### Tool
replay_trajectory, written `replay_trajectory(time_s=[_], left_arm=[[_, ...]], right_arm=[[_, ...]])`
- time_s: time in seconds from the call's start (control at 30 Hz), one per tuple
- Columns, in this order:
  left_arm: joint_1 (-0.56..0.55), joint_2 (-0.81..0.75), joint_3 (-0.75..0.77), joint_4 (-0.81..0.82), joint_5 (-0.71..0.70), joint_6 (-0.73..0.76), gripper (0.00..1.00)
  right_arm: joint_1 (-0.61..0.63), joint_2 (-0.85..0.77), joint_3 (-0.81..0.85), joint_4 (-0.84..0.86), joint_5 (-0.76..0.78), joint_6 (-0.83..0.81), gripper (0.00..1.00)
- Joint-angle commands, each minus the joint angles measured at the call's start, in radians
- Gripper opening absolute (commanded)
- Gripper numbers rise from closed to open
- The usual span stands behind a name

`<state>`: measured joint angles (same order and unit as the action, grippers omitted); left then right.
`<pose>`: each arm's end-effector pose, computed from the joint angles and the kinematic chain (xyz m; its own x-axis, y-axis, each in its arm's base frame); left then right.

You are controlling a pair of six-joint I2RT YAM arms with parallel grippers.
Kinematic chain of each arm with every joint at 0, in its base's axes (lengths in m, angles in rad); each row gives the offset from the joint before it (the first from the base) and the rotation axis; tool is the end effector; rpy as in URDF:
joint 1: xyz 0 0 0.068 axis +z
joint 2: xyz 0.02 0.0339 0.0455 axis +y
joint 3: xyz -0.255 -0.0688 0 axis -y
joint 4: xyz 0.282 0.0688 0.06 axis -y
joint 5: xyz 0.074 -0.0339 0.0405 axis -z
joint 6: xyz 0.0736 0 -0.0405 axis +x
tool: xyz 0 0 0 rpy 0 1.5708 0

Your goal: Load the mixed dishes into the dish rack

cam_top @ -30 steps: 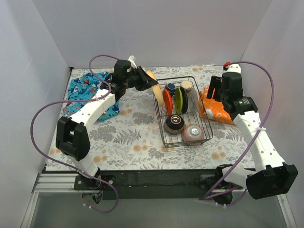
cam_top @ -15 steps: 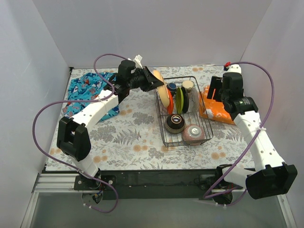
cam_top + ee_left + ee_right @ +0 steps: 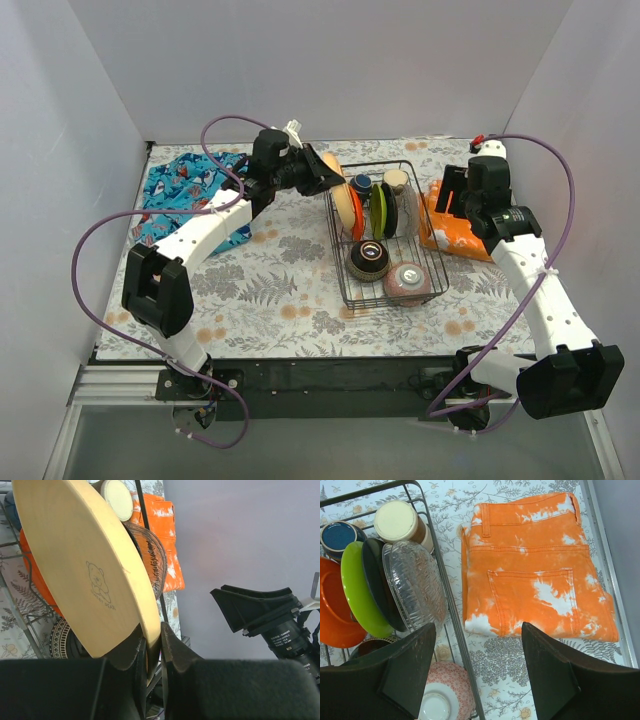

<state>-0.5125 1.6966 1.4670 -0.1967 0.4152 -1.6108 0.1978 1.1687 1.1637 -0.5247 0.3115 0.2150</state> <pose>0.3941 -0.2558 0.3023 -0.7538 -0.6250 0.2031 -0.3908 0.1779 -0.9031 0.3249 0.0421 0.3340 -0.4686 0.1132 -0.8761 0.1763 0.9838 0.0328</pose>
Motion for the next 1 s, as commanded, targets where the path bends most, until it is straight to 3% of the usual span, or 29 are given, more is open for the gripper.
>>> replay_trajectory(time_s=[0.0, 0.23, 0.27, 0.33, 0.4, 0.43, 0.57, 0.73, 0.97], left_arm=[[-0.001, -0.048, -0.011, -0.003, -0.030, 0.040, 0.00], [-0.001, -0.037, -0.054, -0.007, -0.035, 0.048, 0.00], [-0.001, -0.034, -0.059, -0.009, -0.036, 0.049, 0.02], [-0.003, -0.025, -0.060, -0.007, -0.032, 0.054, 0.41], [-0.001, -0.022, -0.048, -0.004, -0.024, 0.072, 0.64], [-0.001, -0.023, -0.042, 0.011, -0.018, 0.089, 0.98], [-0.003, -0.043, 0.019, 0.014, -0.018, 0.178, 0.98], [0.006, -0.116, 0.082, -0.015, -0.171, 0.450, 0.98], [0.112, -0.225, 0.004, 0.009, -0.341, 0.731, 0.98]], right_arm=[[-0.009, -0.012, -0.013, 0.028, -0.020, 0.021, 0.77], [-0.009, 0.000, -0.007, 0.034, -0.031, 0.023, 0.82], [-0.008, 0.000, -0.009, 0.034, -0.031, 0.021, 0.91], [-0.008, -0.001, -0.013, 0.037, -0.026, 0.014, 0.98], [-0.009, -0.001, -0.018, 0.037, -0.012, 0.009, 0.99], [-0.009, -0.001, -0.018, 0.035, -0.009, 0.004, 0.99], [-0.008, -0.006, -0.015, 0.031, -0.023, -0.032, 0.99], [-0.009, -0.004, -0.001, -0.024, -0.028, -0.077, 0.99], [-0.011, 0.002, 0.062, -0.167, 0.156, -0.121, 0.99]])
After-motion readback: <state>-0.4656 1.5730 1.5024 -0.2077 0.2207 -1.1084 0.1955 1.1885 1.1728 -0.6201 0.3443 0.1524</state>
